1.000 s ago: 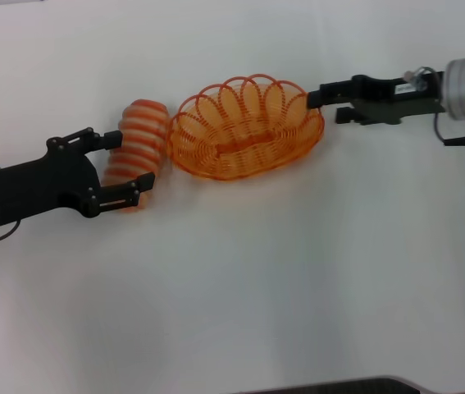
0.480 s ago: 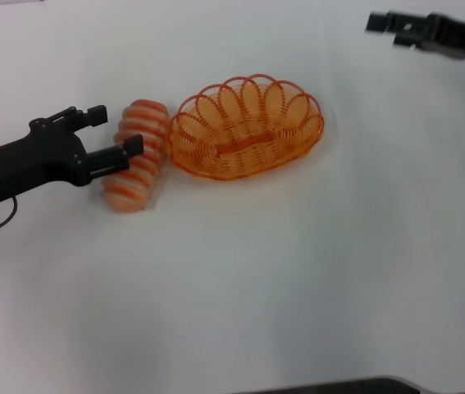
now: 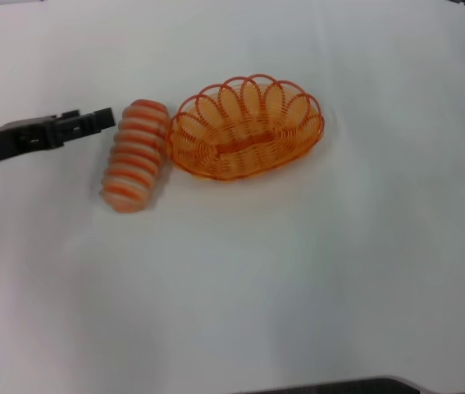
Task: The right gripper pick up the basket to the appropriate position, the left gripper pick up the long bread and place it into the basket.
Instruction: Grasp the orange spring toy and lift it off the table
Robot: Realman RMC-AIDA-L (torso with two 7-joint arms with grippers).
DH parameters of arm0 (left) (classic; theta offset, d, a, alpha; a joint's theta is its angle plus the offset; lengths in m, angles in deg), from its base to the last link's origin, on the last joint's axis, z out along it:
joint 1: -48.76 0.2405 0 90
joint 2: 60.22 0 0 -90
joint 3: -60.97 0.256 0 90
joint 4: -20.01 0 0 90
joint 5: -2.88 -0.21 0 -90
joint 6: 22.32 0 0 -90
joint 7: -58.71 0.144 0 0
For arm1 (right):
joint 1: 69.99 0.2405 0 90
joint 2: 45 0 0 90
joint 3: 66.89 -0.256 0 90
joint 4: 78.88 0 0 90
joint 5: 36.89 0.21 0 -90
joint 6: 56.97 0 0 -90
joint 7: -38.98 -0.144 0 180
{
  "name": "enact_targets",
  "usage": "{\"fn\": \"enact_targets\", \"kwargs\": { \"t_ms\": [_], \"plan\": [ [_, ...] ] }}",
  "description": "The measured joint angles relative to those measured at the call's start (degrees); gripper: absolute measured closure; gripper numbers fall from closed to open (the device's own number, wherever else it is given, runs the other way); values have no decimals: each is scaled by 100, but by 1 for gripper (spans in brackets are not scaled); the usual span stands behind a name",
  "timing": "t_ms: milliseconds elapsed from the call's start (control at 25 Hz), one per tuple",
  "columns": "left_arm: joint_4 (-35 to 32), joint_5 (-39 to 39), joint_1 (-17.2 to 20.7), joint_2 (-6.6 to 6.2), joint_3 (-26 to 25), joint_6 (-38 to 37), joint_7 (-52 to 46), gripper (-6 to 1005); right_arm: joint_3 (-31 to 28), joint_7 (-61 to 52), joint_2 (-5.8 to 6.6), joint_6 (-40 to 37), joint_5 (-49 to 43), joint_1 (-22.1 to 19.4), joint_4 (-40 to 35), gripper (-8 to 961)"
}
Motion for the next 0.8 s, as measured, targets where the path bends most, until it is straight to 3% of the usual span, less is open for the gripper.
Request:
{"fn": "enact_targets", "kwargs": {
  "t_ms": [360,600,800],
  "plan": [
    [-865,-1235,-538,-192,637,246,-2433,157,-39,330,16,24,5,7,0,56],
    [-1151,-2807,-1355,-411,1450,-162,-3708,157,-39,396,91,184,-19,-37,0,56],
    [-1323,-3591,-1867,-366,1854,-576,-4189,157,-23,395,114,277,-41,-75,26,55]
  ]
}}
